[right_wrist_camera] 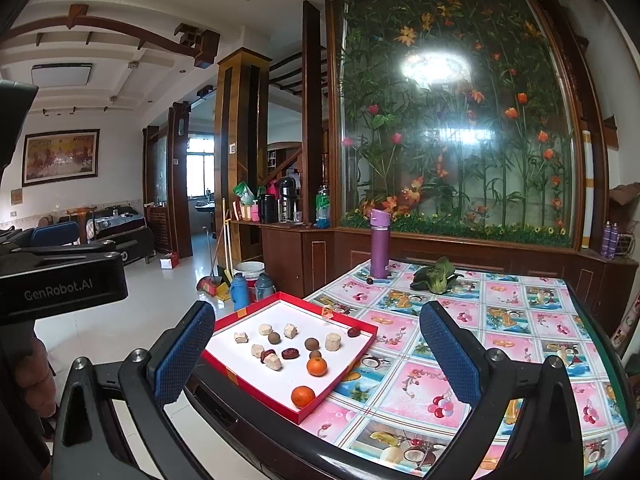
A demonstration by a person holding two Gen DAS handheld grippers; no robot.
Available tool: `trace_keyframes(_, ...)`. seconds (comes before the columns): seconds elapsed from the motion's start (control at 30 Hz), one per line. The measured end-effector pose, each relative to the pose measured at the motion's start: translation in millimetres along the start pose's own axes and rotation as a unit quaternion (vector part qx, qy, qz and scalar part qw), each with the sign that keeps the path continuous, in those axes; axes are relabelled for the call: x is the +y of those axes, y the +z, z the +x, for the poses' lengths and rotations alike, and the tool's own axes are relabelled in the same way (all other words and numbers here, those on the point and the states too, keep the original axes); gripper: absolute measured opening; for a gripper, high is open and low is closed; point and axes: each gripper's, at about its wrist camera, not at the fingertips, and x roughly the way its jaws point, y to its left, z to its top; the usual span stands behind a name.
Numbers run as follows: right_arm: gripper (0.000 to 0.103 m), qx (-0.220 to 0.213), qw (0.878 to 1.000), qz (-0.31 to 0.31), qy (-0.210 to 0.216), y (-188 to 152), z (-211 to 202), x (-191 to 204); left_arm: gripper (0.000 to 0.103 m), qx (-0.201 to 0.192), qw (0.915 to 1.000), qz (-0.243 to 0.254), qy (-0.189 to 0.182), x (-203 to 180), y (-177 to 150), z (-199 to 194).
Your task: Organize fruits
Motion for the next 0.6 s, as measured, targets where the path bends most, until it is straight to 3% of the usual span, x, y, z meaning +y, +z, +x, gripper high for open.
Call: trace_keyframes(0.6,0.102,0.004,1.000,-0.006,0.000,8,13,1,0.103,0.013,0.9998,0.008,-0.008,1,-2,26)
